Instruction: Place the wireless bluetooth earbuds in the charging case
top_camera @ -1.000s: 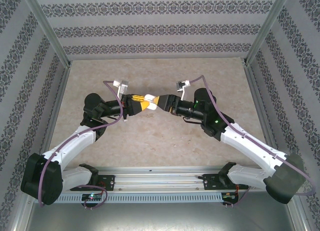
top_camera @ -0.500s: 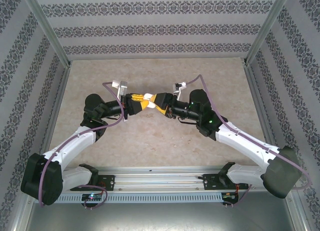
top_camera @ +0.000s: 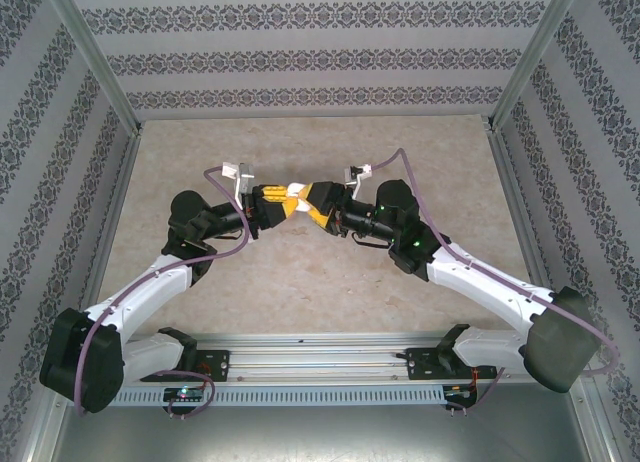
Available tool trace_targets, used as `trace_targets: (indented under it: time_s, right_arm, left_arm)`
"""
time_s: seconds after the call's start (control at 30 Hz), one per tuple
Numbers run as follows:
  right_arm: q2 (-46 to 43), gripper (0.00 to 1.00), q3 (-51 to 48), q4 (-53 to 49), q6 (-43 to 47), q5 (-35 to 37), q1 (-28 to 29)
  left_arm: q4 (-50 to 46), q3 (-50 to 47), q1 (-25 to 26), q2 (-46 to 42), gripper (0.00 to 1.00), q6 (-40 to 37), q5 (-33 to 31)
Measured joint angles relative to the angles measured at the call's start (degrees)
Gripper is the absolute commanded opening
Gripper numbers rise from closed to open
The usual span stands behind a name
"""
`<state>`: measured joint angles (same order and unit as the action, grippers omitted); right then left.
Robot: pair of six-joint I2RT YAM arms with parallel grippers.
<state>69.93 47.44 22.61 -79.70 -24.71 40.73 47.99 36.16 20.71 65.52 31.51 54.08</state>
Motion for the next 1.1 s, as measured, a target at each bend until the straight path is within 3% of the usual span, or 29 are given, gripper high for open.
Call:
trace_targets:
  time_s: [0.2, 0.47, 0.63, 0.8, 1.1]
  right_arm:
    - [0.8, 0.61, -1.3, 2.1, -2.6, 0.2, 0.0]
    - [2.6, 0.37, -1.4, 6.1, -6.2, 1.2, 1.0]
    - [2.5, 0.3, -1.4, 6.6, -6.5, 1.6, 1.1]
    - [2.1, 0.26, -1.4, 6.1, -5.4, 2.1, 1.2]
    - [-0.6, 0.23, -1.4, 3.5, 2.6, 4.5, 1.2]
  left_arm:
    - [1.1, -2.0, 0.6, 0.0, 0.1, 0.0, -1.4]
    - [1.0, -2.6, 0.7, -0.1, 0.13, -2.3, -3.6]
    - [1.0, -2.6, 0.7, -0.4, 0.16, -3.5, -4.0]
    - [-0.4, -2.8, 1.0, -1.3, 0.28, -5.0, -4.0]
    - [-8.3, -3.1, 2.2, -7.2, 0.6, -8.6, -1.4]
